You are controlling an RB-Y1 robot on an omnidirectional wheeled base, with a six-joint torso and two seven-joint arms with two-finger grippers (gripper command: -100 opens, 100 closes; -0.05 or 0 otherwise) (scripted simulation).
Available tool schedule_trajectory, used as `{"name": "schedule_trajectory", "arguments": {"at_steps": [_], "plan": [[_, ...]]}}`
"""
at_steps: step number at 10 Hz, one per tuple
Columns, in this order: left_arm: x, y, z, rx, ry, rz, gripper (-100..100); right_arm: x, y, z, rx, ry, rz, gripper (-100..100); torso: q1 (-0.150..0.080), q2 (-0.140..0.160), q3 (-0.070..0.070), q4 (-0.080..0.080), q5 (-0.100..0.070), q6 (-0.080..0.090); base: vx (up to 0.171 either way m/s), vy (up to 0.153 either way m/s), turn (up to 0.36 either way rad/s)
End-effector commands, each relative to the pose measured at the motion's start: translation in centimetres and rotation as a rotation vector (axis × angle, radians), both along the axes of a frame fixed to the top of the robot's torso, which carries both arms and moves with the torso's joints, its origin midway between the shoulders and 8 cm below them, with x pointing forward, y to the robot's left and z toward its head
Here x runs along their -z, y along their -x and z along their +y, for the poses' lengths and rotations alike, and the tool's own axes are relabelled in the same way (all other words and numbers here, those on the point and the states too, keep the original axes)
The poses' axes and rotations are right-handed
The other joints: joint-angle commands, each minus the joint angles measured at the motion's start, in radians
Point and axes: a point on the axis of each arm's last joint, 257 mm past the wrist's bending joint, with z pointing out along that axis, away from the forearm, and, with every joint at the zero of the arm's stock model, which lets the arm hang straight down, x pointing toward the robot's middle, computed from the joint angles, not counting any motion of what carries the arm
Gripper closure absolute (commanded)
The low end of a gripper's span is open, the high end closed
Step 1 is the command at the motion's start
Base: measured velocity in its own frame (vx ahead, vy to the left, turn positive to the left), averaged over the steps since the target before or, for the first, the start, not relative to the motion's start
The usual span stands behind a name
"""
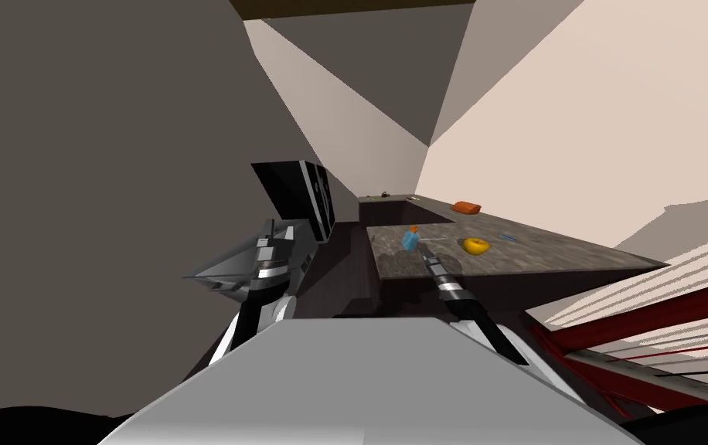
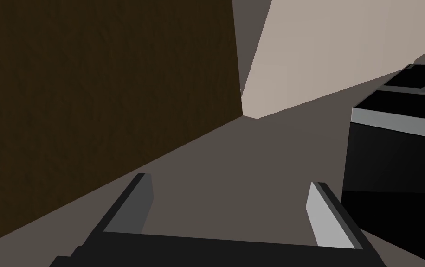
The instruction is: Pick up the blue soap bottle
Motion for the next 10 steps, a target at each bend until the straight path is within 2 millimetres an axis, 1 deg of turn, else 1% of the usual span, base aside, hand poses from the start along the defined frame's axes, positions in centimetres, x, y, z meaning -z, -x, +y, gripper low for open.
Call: {"name": "schedule_trajectory", "arguments": {"at_steps": [1, 2, 3, 4, 6, 7, 9, 10], "plan": [[0.0, 0.0, 0.0, 0.000, 0.000, 0.000, 0, 2.0, 0.9, -1.4, 0.013, 0.067, 0.077, -100, 0.000, 0.000, 0.000, 0.000, 0.000, 0.000, 0.006, 0.084, 0.061], [0.0, 0.0, 0.0, 0.000, 0.000, 0.000, 0, 3.8, 1.5, -2.9, 0.033, 0.113, 0.138, -100, -0.001, 0.000, 0.000, 0.000, 0.000, 0.000, -0.008, 0.108, 0.197], [0.0, 0.0, 0.0, 0.000, 0.000, 0.000, 0, 5.4, 2.1, -4.4, 0.042, 0.172, 0.202, -100, -0.001, 0.001, 0.000, 0.000, 0.000, 0.000, -0.002, 0.122, 0.052], [0.0, 0.0, 0.0, 0.000, 0.000, 0.000, 0, 5.3, 2.0, -4.4, 0.035, 0.182, 0.204, -100, 0.000, 0.001, 0.000, 0.000, 0.000, 0.000, 0.004, 0.095, 0.030], [0.0, 0.0, 0.0, 0.000, 0.000, 0.000, 0, 8.2, 3.6, -7.7, 0.063, 0.283, 0.323, -100, -0.001, 0.000, 0.000, 0.000, 0.000, 0.000, 0.004, 0.098, 0.107], [0.0, 0.0, 0.0, 0.000, 0.000, 0.000, 0, 8.1, 3.5, -7.8, 0.053, 0.300, 0.326, -100, -0.001, 0.000, 0.000, 0.000, 0.000, 0.000, 0.014, 0.082, 0.029], [0.0, 0.0, 0.0, 0.000, 0.000, 0.000, 0, 10.4, 5.3, -11.2, 0.077, 0.400, 0.437, -100, -0.002, 0.000, 0.000, 0.000, -0.001, 0.000, 0.013, 0.078, 0.098], [0.0, 0.0, 0.0, 0.000, 0.000, 0.000, 0, 10.1, 5.1, -11.3, 0.067, 0.418, 0.439, -100, -0.002, -0.001, 0.000, 0.000, 0.000, 0.000, 0.009, 0.063, 0.037]]}}
